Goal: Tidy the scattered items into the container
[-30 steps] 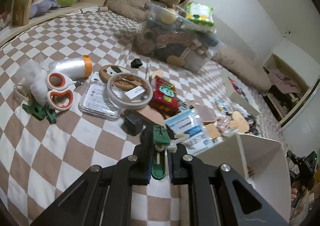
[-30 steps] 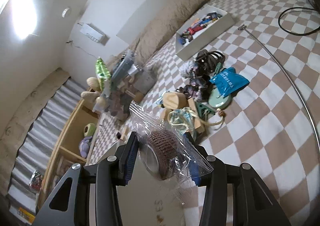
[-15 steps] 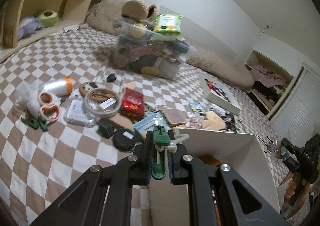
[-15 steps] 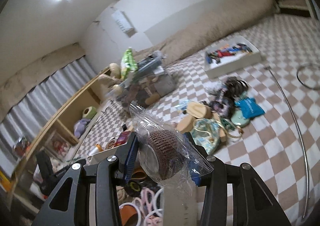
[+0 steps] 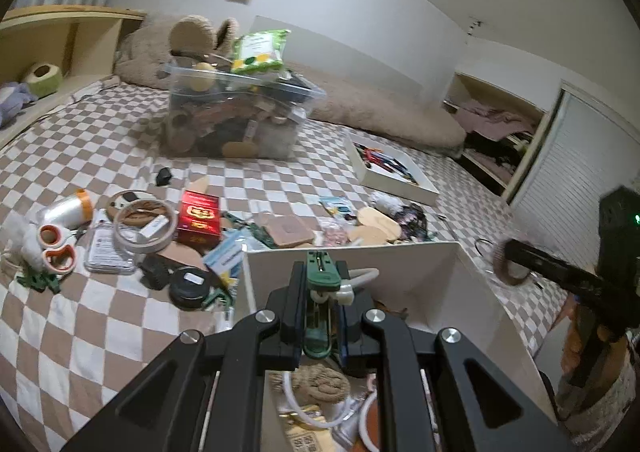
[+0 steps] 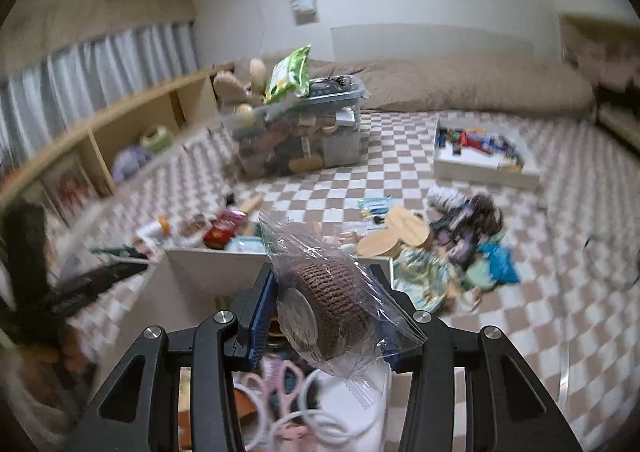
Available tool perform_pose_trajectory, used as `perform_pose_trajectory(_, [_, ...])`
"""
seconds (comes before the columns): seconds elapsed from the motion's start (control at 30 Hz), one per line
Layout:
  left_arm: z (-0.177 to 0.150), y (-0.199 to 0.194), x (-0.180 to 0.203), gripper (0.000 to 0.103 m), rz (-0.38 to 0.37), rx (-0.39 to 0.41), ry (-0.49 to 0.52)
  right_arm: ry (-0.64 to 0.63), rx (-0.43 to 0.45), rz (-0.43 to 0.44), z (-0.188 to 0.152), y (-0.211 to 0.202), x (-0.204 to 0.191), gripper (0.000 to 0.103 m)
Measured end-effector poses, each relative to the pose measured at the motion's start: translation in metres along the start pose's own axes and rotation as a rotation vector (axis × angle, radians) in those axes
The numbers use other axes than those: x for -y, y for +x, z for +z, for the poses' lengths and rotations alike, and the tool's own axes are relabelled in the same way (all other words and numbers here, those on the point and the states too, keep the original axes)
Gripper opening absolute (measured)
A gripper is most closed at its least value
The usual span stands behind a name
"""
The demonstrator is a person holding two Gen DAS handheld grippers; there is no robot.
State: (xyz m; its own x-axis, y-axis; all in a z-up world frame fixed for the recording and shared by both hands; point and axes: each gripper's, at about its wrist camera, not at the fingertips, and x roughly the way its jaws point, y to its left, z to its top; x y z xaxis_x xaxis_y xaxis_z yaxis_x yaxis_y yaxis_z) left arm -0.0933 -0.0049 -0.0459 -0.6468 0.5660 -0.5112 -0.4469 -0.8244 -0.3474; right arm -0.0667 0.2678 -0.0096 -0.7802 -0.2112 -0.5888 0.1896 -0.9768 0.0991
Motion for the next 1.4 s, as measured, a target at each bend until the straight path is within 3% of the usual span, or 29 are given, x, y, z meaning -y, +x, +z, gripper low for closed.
perform_pose_trajectory(0.3, [-0.004,0.002,0.009,0.013,0.007,-0.011,0.032,-0.074,-0.117,-0.136,-0.005,0.044,-0.013,0.048])
perform_pose_trajectory(0.33, [-0.004,0.003,0.009,0.013,0.011,-0.013,0.032,-0.061,-0.123,-0.138,-0.005,0.047,-0.010,0.052])
perform_pose_trajectory(0.4, [-0.004,0.005,0.006,0.013,0.016,-0.018,0.032,-0.045,-0.134,-0.136,-0.006,0.049,-0.006,0.081])
perform_pose_trajectory(0.47, [-0.005,0.007,0.005,0.013,0.022,-0.025,0.030,-0.035,-0.114,-0.127,-0.006,0.045,-0.006,0.090])
perform_pose_trajectory(0.8, [-0.004,0.019,0.005,0.013,0.061,-0.064,0.055,0.027,-0.091,-0.031,-0.009,0.029,-0.003,0.090])
perform_pose_trajectory(1.07, [-0.009,0.029,0.010,0.013,0.146,-0.092,0.103,0.044,-0.084,-0.004,-0.011,0.024,-0.004,0.090])
perform_pose_trajectory(1.13, [-0.009,0.030,0.010,0.024,0.158,-0.092,0.106,0.042,-0.083,0.002,-0.011,0.024,-0.004,0.090])
perform_pose_trajectory(1.2, [-0.008,0.028,0.009,0.051,0.152,-0.080,0.100,0.038,-0.079,0.016,-0.012,0.023,-0.005,0.090])
perform_pose_trajectory(1.27, [-0.007,0.024,0.009,0.058,0.131,-0.066,0.094,0.032,-0.076,0.029,-0.012,0.022,-0.007,0.090])
perform_pose_trajectory(1.4, [-0.007,0.025,0.013,0.059,0.141,-0.070,0.112,0.021,-0.073,0.037,-0.012,0.021,-0.010,0.090])
